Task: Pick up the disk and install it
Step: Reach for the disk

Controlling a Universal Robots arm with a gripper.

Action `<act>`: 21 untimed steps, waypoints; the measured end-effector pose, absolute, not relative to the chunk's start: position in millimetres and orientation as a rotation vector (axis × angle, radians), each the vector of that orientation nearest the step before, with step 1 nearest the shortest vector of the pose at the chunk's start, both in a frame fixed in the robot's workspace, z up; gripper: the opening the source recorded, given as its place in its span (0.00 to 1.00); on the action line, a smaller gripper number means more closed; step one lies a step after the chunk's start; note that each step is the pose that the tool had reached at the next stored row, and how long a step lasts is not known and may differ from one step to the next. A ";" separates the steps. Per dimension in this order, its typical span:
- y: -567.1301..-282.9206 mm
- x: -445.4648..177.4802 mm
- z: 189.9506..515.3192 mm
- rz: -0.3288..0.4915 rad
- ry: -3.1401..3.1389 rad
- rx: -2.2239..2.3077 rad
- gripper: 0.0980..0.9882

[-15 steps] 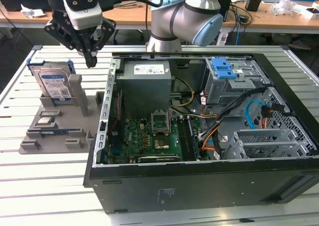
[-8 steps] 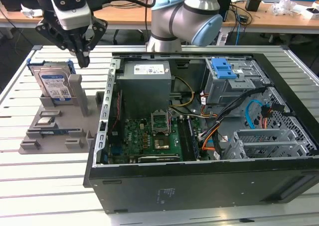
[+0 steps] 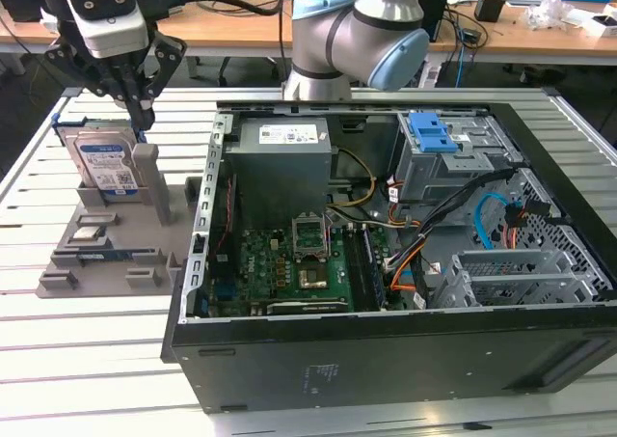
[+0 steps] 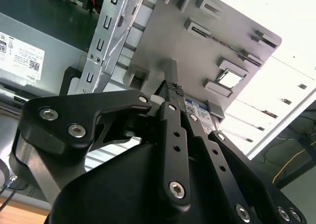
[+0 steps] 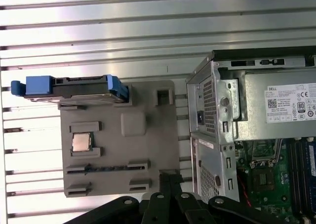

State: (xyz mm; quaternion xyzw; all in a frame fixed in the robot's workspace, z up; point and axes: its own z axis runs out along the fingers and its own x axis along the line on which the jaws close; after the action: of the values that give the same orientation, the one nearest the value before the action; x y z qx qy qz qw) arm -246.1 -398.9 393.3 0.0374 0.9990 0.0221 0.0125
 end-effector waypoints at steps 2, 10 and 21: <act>-398.9 -250.0 393.3 0.069 3.114 0.116 0.01; -398.9 -266.2 393.3 0.069 3.114 0.117 0.01; -398.9 -293.0 393.3 0.069 3.114 0.117 0.01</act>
State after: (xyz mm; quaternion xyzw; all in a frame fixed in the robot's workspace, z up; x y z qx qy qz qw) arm -293.0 -398.9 393.3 0.0374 0.9990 0.0221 0.0125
